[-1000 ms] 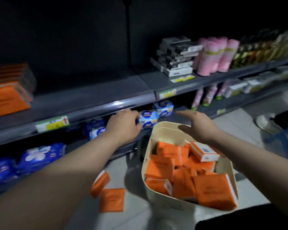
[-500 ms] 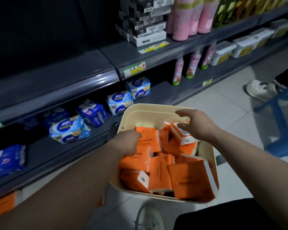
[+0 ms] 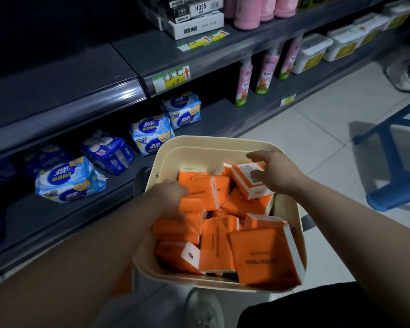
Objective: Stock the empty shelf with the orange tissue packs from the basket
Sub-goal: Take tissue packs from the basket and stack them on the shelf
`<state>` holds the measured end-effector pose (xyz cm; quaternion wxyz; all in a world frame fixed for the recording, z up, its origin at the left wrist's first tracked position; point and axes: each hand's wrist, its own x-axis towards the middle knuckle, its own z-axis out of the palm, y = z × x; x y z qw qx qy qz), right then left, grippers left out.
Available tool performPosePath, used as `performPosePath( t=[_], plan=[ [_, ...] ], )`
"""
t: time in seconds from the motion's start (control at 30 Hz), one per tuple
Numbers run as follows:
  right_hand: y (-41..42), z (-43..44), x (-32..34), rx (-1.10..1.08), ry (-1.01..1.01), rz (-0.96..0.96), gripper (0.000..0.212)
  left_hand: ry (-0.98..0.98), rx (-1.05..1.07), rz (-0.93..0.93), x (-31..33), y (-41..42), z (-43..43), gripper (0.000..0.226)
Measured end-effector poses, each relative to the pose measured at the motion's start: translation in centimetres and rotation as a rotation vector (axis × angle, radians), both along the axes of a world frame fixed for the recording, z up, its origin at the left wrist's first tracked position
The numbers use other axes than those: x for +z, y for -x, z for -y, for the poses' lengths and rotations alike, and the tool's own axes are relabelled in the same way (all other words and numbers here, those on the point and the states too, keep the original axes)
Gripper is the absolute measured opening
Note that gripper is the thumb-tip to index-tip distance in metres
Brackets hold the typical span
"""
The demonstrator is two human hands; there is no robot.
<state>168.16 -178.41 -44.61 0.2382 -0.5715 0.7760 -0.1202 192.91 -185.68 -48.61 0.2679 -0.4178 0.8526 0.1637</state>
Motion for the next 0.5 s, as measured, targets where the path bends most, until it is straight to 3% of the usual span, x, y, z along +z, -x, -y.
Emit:
performPosePath(
  t=[0.17, 0.27, 0.37, 0.5],
  plan=[
    [-0.2, -0.1, -1.5, -0.049, -0.07, 0.008, 0.05, 0.107, 0.239, -0.38, 2.2, -0.8, 1.0, 0.064],
    [-0.7, 0.0, -2.6, -0.043, -0.152, -0.002, 0.067, 0.16, 0.356, -0.56, 3.3, -1.2, 1.1, 0.054],
    [-1.0, 0.3, -4.1, 0.031, -0.265, -0.164, 0.082, 0.156, 0.425, -0.629, 3.7, -1.9, 1.2, 0.052],
    [-0.7, 0.7, -5.7, 0.042, -0.368, -0.281, 0.085, 0.185, 0.45, -0.628, 3.4, -2.8, 1.5, 0.054]
  ],
)
